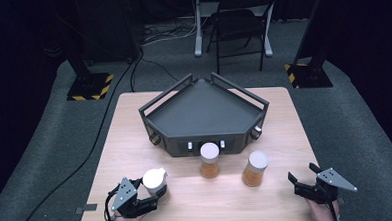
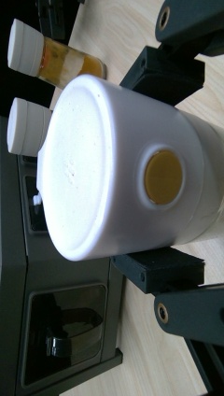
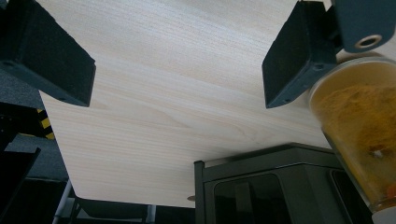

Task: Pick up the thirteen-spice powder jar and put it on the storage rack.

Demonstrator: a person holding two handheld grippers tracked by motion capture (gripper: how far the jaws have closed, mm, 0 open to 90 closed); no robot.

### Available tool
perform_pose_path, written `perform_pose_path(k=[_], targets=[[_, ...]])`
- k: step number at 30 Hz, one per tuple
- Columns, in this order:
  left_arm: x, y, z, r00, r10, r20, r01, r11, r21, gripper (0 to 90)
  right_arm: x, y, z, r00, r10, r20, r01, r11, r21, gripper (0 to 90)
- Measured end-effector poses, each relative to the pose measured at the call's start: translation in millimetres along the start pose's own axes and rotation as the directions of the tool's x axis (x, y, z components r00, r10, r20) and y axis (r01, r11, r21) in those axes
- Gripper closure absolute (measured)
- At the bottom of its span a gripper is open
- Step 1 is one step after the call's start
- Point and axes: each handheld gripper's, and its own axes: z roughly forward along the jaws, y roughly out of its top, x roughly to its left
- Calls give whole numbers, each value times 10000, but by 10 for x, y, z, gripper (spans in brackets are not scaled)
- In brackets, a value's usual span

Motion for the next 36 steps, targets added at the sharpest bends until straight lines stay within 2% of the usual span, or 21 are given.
perform_pose_path(k=[10,16,22,31,36], targets=[[-4,158,36,10000,44,-4,-45,9999,-135,308,-6,1,1,10000,56,-21,-56,10000,4,85],[-16,363,90,9996,286,-88,-286,9996,-39,308,-13,-8,-3,10000,68,-43,-69,10000,-42,85],[28,529,171,9997,254,-12,-254,9997,-64,308,-11,-10,-5,10000,57,-32,-57,10000,-55,86],[31,790,292,9993,340,-139,-342,9993,-160,308,-7,-13,-5,10000,42,-20,-42,10000,-66,87],[39,941,352,9982,562,-205,-563,9984,-30,309,-7,-11,-5,10000,43,-21,-43,10000,-60,88]])
